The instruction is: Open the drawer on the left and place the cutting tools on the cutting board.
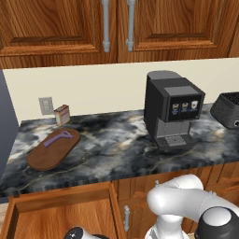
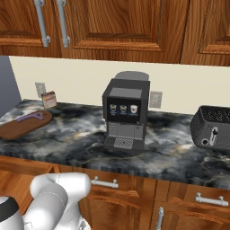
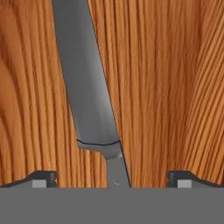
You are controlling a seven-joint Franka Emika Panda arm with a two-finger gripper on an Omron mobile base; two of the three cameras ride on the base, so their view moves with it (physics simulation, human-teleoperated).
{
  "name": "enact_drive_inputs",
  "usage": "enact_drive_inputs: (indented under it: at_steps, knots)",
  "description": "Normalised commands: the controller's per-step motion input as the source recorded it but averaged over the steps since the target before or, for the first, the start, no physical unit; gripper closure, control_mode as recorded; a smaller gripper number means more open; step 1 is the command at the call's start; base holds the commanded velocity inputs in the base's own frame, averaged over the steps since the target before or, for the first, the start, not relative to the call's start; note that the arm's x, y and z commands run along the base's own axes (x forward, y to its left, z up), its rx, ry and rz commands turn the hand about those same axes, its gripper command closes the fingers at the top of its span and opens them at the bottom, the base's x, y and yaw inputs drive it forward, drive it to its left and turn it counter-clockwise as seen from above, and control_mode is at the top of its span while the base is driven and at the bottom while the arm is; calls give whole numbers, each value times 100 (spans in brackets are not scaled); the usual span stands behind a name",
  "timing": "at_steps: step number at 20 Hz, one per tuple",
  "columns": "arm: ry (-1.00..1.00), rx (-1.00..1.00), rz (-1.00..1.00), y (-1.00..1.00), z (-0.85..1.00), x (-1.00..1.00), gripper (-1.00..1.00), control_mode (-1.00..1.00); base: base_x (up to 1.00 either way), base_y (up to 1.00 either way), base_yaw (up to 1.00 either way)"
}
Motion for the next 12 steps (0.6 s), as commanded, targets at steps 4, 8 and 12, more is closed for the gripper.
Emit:
enact_drive_inputs:
  at_steps: [4, 8, 12]
  knots:
    - [0, 0, 0, -4, -7, 0, -100, -100, 0, 0, 0]
    - [0, 0, 0, -4, -6, 0, -100, -100, 0, 0, 0]
    - [0, 0, 0, -3, -7, 0, -100, -100, 0, 0, 0]
